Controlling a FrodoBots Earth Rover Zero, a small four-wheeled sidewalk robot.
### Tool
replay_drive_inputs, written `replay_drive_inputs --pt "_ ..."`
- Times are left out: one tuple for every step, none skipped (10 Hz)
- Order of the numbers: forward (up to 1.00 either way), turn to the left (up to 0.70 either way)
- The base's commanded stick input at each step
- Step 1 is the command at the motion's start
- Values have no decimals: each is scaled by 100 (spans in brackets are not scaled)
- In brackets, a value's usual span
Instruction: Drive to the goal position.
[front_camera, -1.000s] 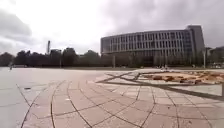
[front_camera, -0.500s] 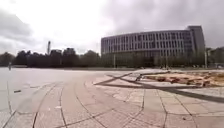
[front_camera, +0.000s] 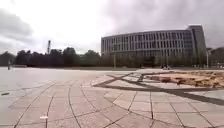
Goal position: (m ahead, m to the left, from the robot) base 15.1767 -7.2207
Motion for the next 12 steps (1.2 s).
replay_drive_inputs --pt "70 0" --pt "70 0" --pt "70 0" --pt "70 0" --pt "70 0" --pt "70 0" --pt "70 0" --pt "70 0" --pt "70 0" --pt "70 0" --pt "70 0" --pt "70 0"
